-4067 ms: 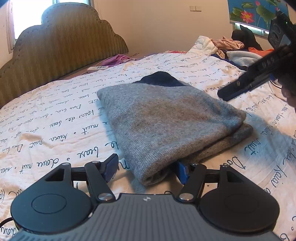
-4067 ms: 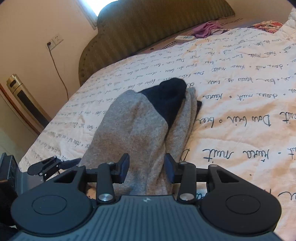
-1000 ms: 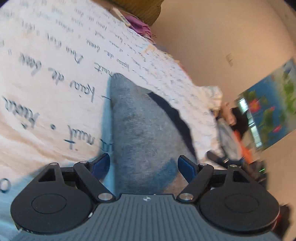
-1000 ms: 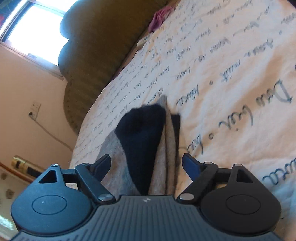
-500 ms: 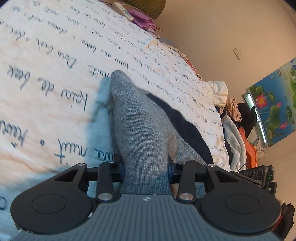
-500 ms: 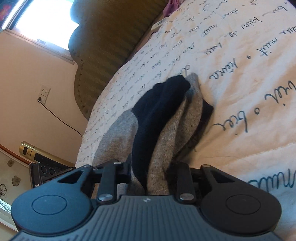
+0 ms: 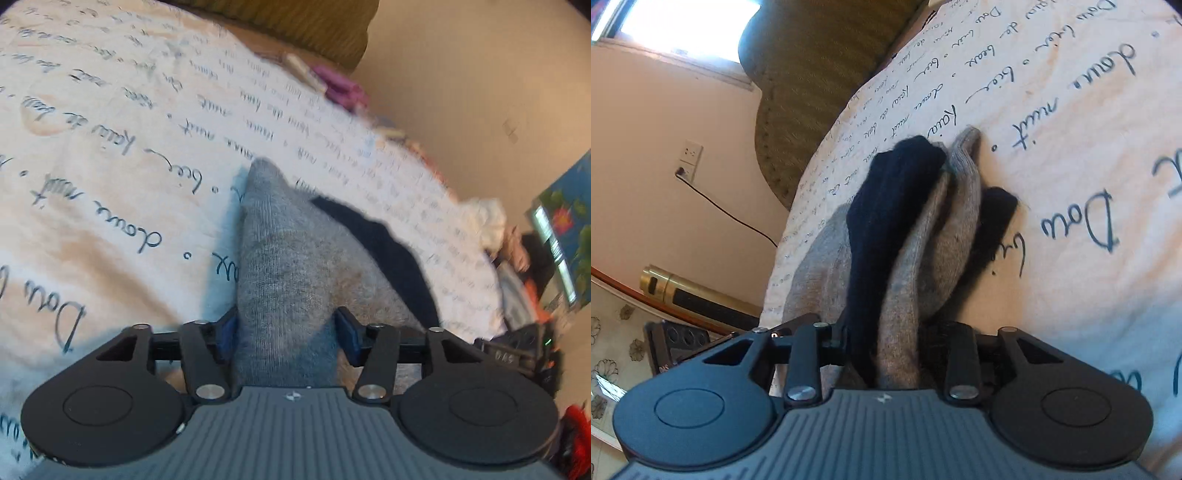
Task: Fold small clothes
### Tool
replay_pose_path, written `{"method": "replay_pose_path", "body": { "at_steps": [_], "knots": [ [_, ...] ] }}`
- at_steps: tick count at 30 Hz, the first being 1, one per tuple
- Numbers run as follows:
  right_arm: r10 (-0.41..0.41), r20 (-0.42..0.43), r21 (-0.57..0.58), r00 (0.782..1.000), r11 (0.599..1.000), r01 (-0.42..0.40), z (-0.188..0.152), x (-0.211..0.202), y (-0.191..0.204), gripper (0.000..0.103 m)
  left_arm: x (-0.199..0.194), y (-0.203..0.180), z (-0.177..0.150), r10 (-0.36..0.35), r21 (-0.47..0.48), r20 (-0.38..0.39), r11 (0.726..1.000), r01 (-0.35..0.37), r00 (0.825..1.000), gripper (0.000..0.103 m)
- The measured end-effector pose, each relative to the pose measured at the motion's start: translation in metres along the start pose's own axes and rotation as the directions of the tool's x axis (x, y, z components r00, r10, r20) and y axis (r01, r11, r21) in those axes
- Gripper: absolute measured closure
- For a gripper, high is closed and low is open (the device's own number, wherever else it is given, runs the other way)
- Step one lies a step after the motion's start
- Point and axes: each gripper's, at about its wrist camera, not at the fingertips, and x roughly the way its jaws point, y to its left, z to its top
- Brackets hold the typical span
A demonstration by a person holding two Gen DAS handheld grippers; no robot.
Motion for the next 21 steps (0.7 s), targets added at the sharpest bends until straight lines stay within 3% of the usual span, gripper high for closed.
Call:
{"method": "replay_pose_path", "body": {
  "at_steps": [2,4,6,9,10,11,12,13,14,15,19,21],
  "knots": [
    [0.020,0.036,0.007,0.999,1.000,-0.020,-0.008,-0.025,0.000,0.052,-0.023,0.004,-0.012,-0.038,-0.016,0.045,0.999,0.039,0.998,0.036],
    [0.024,0.091,-0.002,0.996,1.000,-0.024,-0.018,-0.055,0.002,0.025,-0.039,0.009,-0.030,-0.093,-0.045,0.041,0.994,0.095,0.995,0.031],
    [0.014,0.121,-0.022,0.992,1.000,-0.011,-0.031,-0.078,0.004,0.020,-0.044,0.011,-0.049,-0.102,-0.045,-0.001,0.994,0.102,0.995,0.031],
    [-0.019,0.044,-0.035,0.999,0.999,0.020,-0.048,-0.081,0.009,0.020,-0.039,0.010,-0.073,-0.119,-0.046,-0.040,0.992,0.117,0.992,0.035],
    [-0.030,0.014,-0.046,0.999,0.998,0.031,-0.054,-0.075,0.012,0.020,-0.038,0.007,-0.078,-0.117,-0.036,-0.032,0.993,0.116,0.993,0.039],
    [-0.026,-0.016,-0.060,1.000,0.998,0.025,-0.058,-0.069,0.015,0.020,-0.036,0.003,-0.080,-0.113,-0.025,-0.046,0.993,0.112,0.992,0.054],
    [-0.025,-0.048,-0.076,0.999,0.997,0.021,-0.063,-0.056,0.022,0.025,-0.033,0.000,-0.079,-0.117,-0.030,-0.073,0.993,0.115,0.990,0.074],
    [-0.038,-0.061,-0.088,0.997,0.996,0.032,-0.067,-0.050,0.024,0.059,-0.031,0.000,-0.078,-0.119,-0.044,-0.095,0.992,0.115,0.988,0.081],
    [-0.057,-0.088,-0.099,0.995,0.994,0.048,-0.069,-0.043,0.026,0.081,-0.032,0.001,-0.076,-0.105,-0.045,-0.108,0.994,0.101,0.989,0.086],
    [-0.067,-0.126,-0.098,0.990,0.994,0.055,-0.070,-0.034,0.030,0.086,-0.036,-0.001,-0.073,-0.087,-0.034,-0.109,0.996,0.084,0.990,0.088],
    [-0.020,-0.115,-0.125,0.993,0.992,0.005,-0.071,-0.048,0.045,0.086,-0.062,-0.002,-0.070,-0.068,0.016,-0.090,0.997,0.070,0.994,0.089],
    [-0.071,-0.141,-0.159,0.987,0.986,0.048,-0.074,-0.049,0.043,0.086,-0.060,0.001,-0.075,-0.032,0.034,-0.110,0.999,0.036,0.993,0.087]
  ]
}}
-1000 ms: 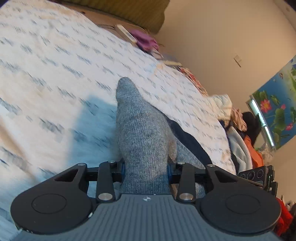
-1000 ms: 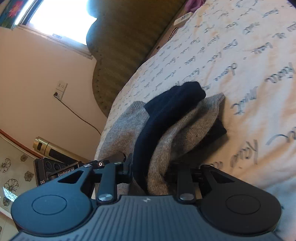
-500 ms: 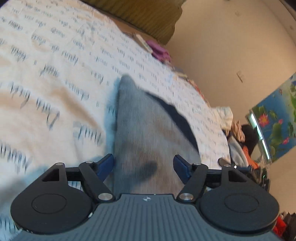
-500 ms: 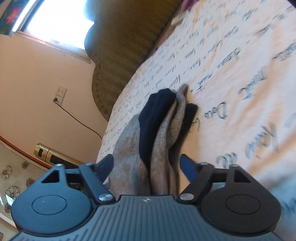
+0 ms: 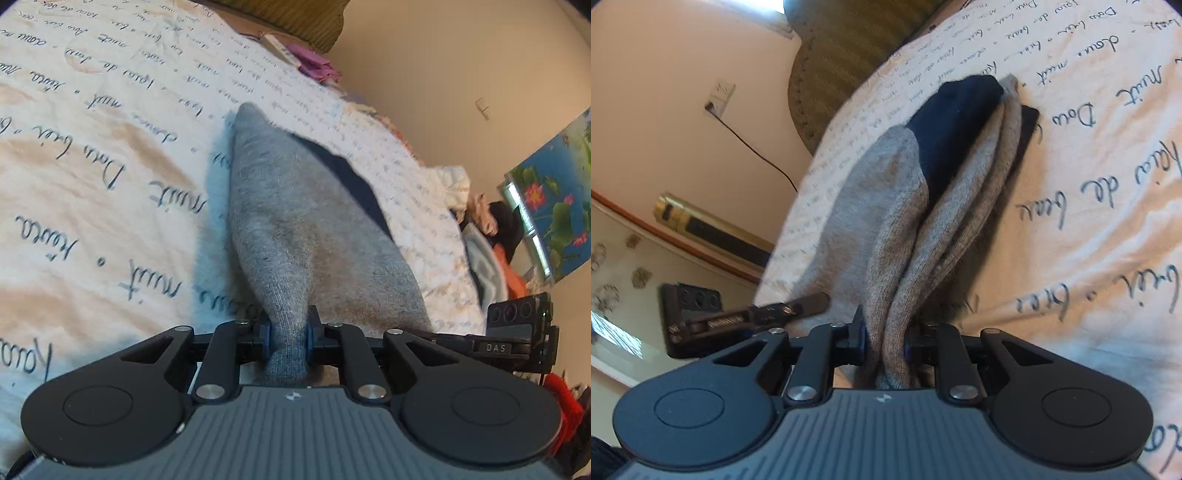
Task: Fold small clothes
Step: 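Open both tools and release the sweater onto the bed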
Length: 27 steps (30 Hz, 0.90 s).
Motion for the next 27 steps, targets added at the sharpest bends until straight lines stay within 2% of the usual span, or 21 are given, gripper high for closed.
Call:
{"method": "replay_pose_path", "body": {
  "at_steps": [2,3,4,5,7,8,9,10,11,13,14,15,17,18,19,20,21,22,24,25,27],
  "knots": [
    [-0.065,-0.058,-0.004,0.996,0.998,0.065,-0.004,0.009,-0.013,0.086,0.010,0.001,-0.010,0.041,0.016,-0.018,0.999,-0.040,0.999,0.081],
    [-0.027,-0.051,0.024,0.998,0.999,0.029,-0.005,0.008,-0.021,0.085,0.008,-0.002,-0.014,0.048,0.039,0.004,0.998,-0.048,0.999,0.070],
    [-0.004,-0.043,0.050,0.999,0.999,0.006,-0.003,0.005,-0.025,0.082,0.004,-0.005,-0.016,0.052,0.065,0.020,0.996,-0.053,0.998,0.069],
    [-0.014,-0.045,0.059,0.999,0.998,0.017,0.001,-0.001,-0.023,0.080,-0.003,-0.010,-0.017,0.061,0.087,0.035,0.994,-0.064,0.998,0.065],
    [-0.030,-0.016,0.025,0.999,0.999,0.031,0.011,-0.016,-0.015,0.065,-0.021,-0.020,-0.017,0.092,0.145,0.101,0.984,-0.106,0.991,0.057],
    [-0.034,0.027,-0.001,0.999,0.999,0.034,0.017,-0.026,-0.010,0.057,-0.031,-0.030,-0.016,0.116,0.200,0.160,0.969,-0.147,0.980,0.050],
    [-0.049,0.073,-0.024,0.996,0.998,0.051,0.025,-0.034,-0.007,0.034,-0.038,-0.042,-0.016,0.142,0.260,0.216,0.945,-0.197,0.966,0.044],
    [-0.072,0.121,-0.044,0.990,0.996,0.078,0.034,-0.040,-0.003,0.019,-0.041,-0.054,-0.016,0.166,0.315,0.268,0.916,-0.249,0.949,0.042],
    [-0.090,0.165,-0.058,0.982,0.993,0.101,0.043,-0.044,-0.001,0.019,-0.042,-0.069,-0.017,0.185,0.370,0.322,0.878,-0.304,0.928,0.039],
    [-0.086,0.224,-0.051,0.971,0.994,0.100,0.067,-0.043,-0.001,0.019,-0.031,-0.090,-0.022,0.187,0.464,0.374,0.810,-0.358,0.908,0.037],
    [-0.065,0.241,-0.028,0.968,0.997,0.074,0.079,-0.037,-0.002,0.019,-0.017,-0.100,-0.028,0.191,0.511,0.380,0.773,-0.377,0.905,0.036],
    [-0.045,0.244,-0.009,0.969,0.999,0.048,0.092,-0.029,-0.005,0.020,-0.004,-0.105,-0.033,0.196,0.541,0.376,0.747,-0.387,0.906,0.036],
    [-0.083,0.234,0.019,0.969,0.997,0.081,0.110,-0.009,-0.009,0.020,0.026,-0.111,-0.044,0.230,0.579,0.364,0.703,-0.413,0.903,0.036],
    [-0.124,0.215,0.025,0.969,0.992,0.121,0.118,0.004,-0.011,0.023,0.038,-0.111,-0.049,0.243,0.595,0.351,0.689,-0.415,0.905,0.036],
    [-0.136,0.191,0.022,0.972,0.991,0.134,0.123,0.016,-0.012,0.040,0.047,-0.111,-0.053,0.250,0.605,0.334,0.682,-0.410,0.909,0.035],
    [-0.132,0.167,0.021,0.977,0.991,0.130,0.126,0.026,-0.015,0.057,0.055,-0.108,-0.059,0.265,0.608,0.333,0.673,-0.421,0.905,0.032],
    [-0.140,0.141,0.029,0.980,0.990,0.137,0.127,0.036,-0.018,0.095,0.057,-0.107,-0.063,0.275,0.605,0.345,0.666,-0.437,0.897,0.032],
    [-0.165,0.129,0.007,0.978,0.986,0.165,0.127,0.044,-0.019,0.095,0.057,-0.106,-0.065,0.273,0.599,0.349,0.670,-0.437,0.896,0.031],
    [-0.210,0.168,-0.092,0.963,0.970,0.227,0.131,0.048,-0.012,0.097,0.057,-0.105,-0.061,0.264,0.576,0.322,0.708,-0.409,0.909,0.026],
    [-0.229,0.174,-0.095,0.958,0.964,0.248,0.137,0.050,-0.013,0.098,0.060,-0.105,-0.058,0.267,0.566,0.307,0.721,-0.400,0.914,0.025],
    [-0.299,0.187,-0.066,0.936,0.947,0.315,0.154,0.050,-0.025,0.099,0.072,-0.111,-0.054,0.285,0.559,0.285,0.726,-0.400,0.915,0.021]
  ]
}}
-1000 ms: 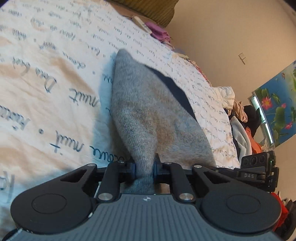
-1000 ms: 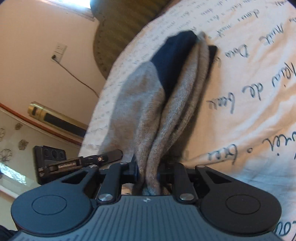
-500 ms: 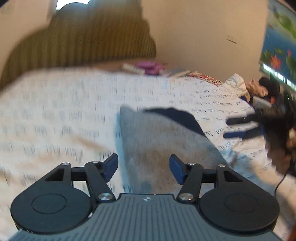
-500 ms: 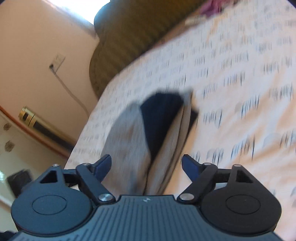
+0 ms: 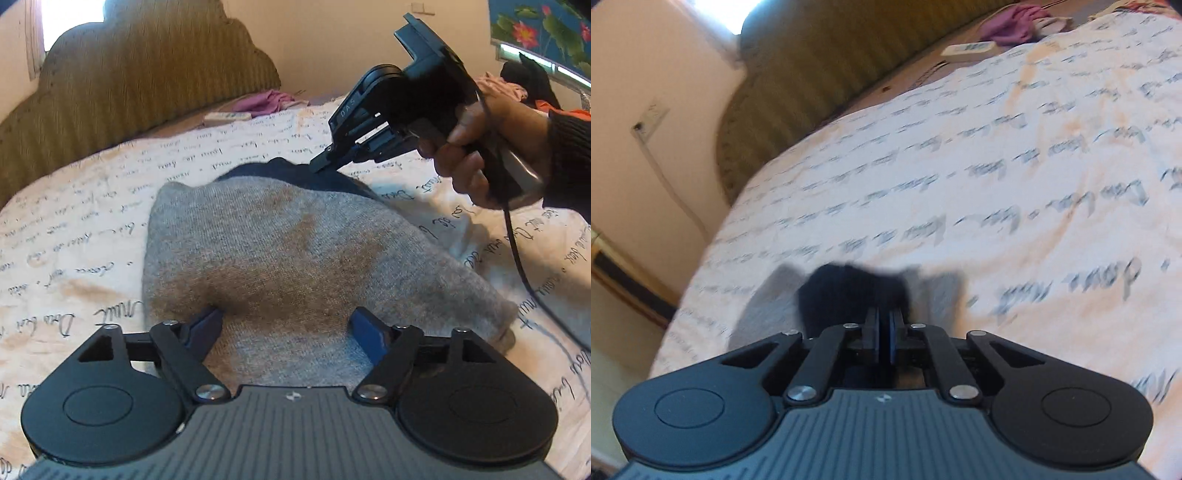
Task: Fold small clothes
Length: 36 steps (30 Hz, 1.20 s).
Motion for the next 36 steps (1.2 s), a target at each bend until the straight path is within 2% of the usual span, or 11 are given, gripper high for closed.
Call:
{"method": "replay_pose_path", "body": {
  "at_steps": [4,10,14,17,18,22,25,28,31,33,36],
  "knots": [
    [-0.031,-0.024,0.060,0.999,0.998,0.033,0.001,-0.001,-0.013,0.099,-0.004,0.004,-0.002,-0.012,-0.015,0.009,1.000,0.012,1.000,0.022],
    [-0.025,0.203,-0.180,0.979,0.982,0.063,-0.030,-0.061,0.056,0.092,-0.038,0.009,0.017,-0.056,-0.016,0.107,0.998,0.058,0.993,0.019],
    [0.059,0.069,-0.185,0.996,0.982,-0.045,-0.039,-0.036,0.081,0.083,-0.008,0.000,0.033,0.042,0.048,0.094,0.998,-0.047,0.995,0.016],
    [-0.092,-0.012,-0.227,0.996,0.970,0.087,-0.049,0.002,0.082,0.084,0.019,-0.001,0.028,0.027,0.049,0.027,0.998,-0.028,0.999,0.014],
    [-0.115,-0.006,-0.232,0.993,0.967,0.110,-0.051,0.010,0.075,0.084,0.020,-0.004,0.025,0.030,0.065,0.037,0.997,-0.033,0.999,0.012],
    [-0.015,-0.001,-0.071,1.000,0.997,0.014,-0.042,0.013,0.044,0.085,0.022,-0.003,0.025,0.020,0.064,0.034,0.998,-0.022,0.999,0.012],
    [-0.039,-0.003,-0.077,0.999,0.996,0.039,-0.043,0.002,0.055,0.084,-0.001,0.006,0.027,0.004,0.028,0.055,1.000,-0.006,0.998,0.021],
    [-0.031,0.056,-0.130,0.998,0.991,0.038,-0.058,-0.037,0.074,0.081,-0.025,0.010,0.015,-0.036,0.024,0.070,0.999,0.035,0.997,0.018],
    [0.018,0.081,-0.180,0.997,0.984,-0.004,-0.087,-0.062,0.090,0.061,-0.015,0.004,0.003,-0.024,0.052,0.001,0.998,0.024,1.000,0.017],
    [-0.056,0.037,-0.227,0.998,0.972,0.063,-0.104,-0.053,0.091,0.049,-0.005,0.002,-0.004,-0.008,0.046,-0.014,0.999,0.009,1.000,0.013],
    [-0.075,0.047,-0.221,0.996,0.972,0.084,-0.114,-0.039,0.075,0.049,-0.001,0.001,-0.002,-0.005,0.020,-0.012,1.000,0.005,1.000,0.012]
  ]
}}
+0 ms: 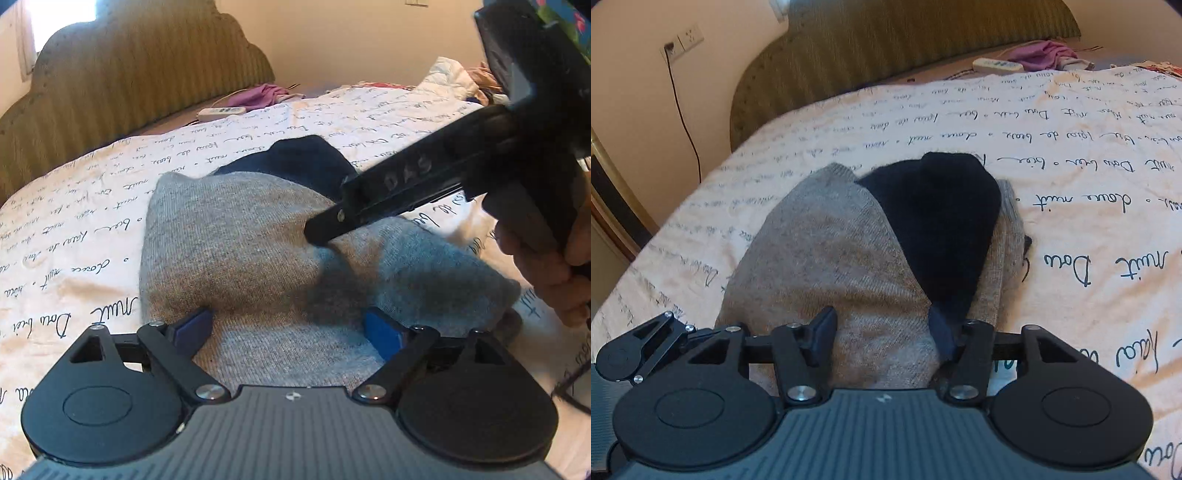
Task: Fold small clothes
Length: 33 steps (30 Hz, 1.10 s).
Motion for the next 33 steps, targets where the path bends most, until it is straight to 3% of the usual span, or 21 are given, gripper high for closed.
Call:
{"method": "replay_pose_path", "body": {
  "at_steps": [2,5,8,12,14,20,25,29,31,33],
  "knots": [
    [0.002,-0.015,0.054,1.000,0.999,-0.001,0.010,-0.007,-0.001,0.049,0.001,0.000,0.000,0.006,0.000,0.000,1.000,-0.006,1.000,0.011],
    [-0.019,0.052,0.006,0.998,1.000,0.019,0.019,-0.031,0.017,0.046,-0.001,-0.003,-0.005,0.012,-0.004,0.005,1.000,-0.012,1.000,0.011],
    [0.047,0.043,-0.029,0.998,0.999,-0.045,0.020,-0.038,0.032,0.043,0.003,-0.006,-0.004,0.021,-0.001,0.005,1.000,-0.021,1.000,0.010],
    [-0.040,-0.056,-0.046,0.998,0.998,0.037,0.001,0.001,0.019,0.043,0.003,-0.007,-0.005,0.023,0.003,0.011,1.000,-0.023,1.000,0.010],
    [-0.017,0.016,-0.030,1.000,0.999,0.017,-0.007,0.002,0.007,0.042,0.000,-0.009,-0.006,0.027,0.004,0.013,1.000,-0.027,1.000,0.010],
    [-0.063,-0.010,0.003,0.998,0.998,0.063,0.005,-0.013,0.018,0.042,0.001,-0.008,-0.007,0.029,-0.002,0.011,1.000,-0.029,1.000,0.009],
    [0.040,0.069,0.002,0.997,0.999,-0.041,-0.001,-0.044,0.035,0.040,0.003,-0.008,-0.006,0.032,-0.004,0.012,0.999,-0.032,0.999,0.008],
    [-0.007,-0.033,-0.008,0.999,1.000,0.006,-0.020,-0.018,0.026,0.038,0.000,-0.008,-0.008,0.043,-0.005,0.021,0.999,-0.043,0.999,0.006],
    [0.032,0.010,0.052,0.999,0.998,-0.032,-0.023,-0.026,0.018,0.038,-0.008,-0.006,-0.010,0.075,-0.022,0.029,0.997,-0.075,0.997,0.005],
    [0.017,0.040,0.080,0.999,0.997,-0.020,-0.021,-0.045,0.021,0.037,-0.024,0.001,-0.017,0.103,-0.059,0.035,0.993,-0.101,0.994,0.006]
  ]
}}
